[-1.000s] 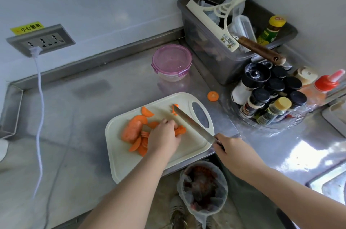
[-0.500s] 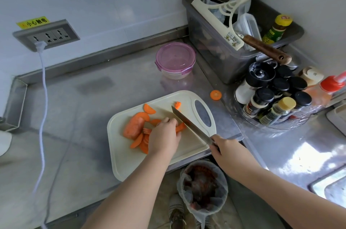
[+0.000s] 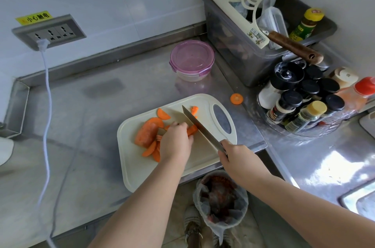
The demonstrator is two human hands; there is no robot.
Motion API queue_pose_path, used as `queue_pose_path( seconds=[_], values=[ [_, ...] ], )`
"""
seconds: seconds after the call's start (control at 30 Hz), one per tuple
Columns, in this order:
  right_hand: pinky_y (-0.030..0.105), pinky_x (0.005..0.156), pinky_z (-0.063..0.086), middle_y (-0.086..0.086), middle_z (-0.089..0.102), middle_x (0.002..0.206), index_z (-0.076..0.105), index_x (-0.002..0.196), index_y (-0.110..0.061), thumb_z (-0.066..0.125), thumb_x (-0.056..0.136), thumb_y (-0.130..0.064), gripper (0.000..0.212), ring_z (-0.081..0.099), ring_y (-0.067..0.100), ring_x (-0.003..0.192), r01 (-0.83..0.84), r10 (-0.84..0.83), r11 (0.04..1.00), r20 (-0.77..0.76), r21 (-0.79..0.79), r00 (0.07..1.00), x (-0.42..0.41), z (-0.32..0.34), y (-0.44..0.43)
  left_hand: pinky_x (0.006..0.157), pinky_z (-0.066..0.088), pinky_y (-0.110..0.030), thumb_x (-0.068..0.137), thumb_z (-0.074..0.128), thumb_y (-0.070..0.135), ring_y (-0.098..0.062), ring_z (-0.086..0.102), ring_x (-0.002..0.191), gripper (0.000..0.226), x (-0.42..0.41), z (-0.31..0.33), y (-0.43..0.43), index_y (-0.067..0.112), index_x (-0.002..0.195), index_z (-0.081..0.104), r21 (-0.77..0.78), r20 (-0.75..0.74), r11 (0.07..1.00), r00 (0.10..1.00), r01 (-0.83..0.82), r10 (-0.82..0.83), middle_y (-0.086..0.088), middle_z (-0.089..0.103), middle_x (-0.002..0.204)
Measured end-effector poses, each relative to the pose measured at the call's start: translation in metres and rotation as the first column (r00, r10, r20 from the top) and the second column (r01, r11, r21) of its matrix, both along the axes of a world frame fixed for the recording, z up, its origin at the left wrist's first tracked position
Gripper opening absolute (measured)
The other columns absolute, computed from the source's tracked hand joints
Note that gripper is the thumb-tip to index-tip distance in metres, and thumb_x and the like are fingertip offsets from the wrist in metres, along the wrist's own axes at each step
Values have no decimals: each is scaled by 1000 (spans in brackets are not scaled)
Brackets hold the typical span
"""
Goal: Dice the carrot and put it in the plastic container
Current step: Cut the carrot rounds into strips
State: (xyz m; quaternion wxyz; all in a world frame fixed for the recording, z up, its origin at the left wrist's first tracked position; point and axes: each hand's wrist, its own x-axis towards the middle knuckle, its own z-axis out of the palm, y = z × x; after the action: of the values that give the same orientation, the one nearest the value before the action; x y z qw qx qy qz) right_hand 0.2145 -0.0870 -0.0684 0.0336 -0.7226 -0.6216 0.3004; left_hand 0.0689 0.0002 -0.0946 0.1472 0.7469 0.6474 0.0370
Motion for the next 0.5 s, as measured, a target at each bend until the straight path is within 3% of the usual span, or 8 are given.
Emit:
queue_pose_path(
  seconds=[0.23, 0.5],
  values=[
    [19, 45, 28, -6, 46, 69, 42, 106, -20, 32, 104, -27, 12, 46, 7, 55, -25, 25, 1000, 19, -15, 1000, -4, 0, 3, 65, 38, -24, 93, 57, 28, -21, 62, 97, 25, -2, -1, 2, 18, 116, 61, -25, -3, 999, 999, -32, 32, -3, 61, 114],
    [24, 48, 34, -3, 49, 71, 42, 98, -19, 33, 103, -26, 13, 50, 15, 59, 8, -8, 1000, -5, -9, 1000, -3, 0, 14, 64, 40, -30, 94, 52, 26, -25, 63, 98, 25, 2, 6, 11, 17, 116, 59, -56, -80, 997, 996, -43, 39, -5, 61, 112]
  ],
)
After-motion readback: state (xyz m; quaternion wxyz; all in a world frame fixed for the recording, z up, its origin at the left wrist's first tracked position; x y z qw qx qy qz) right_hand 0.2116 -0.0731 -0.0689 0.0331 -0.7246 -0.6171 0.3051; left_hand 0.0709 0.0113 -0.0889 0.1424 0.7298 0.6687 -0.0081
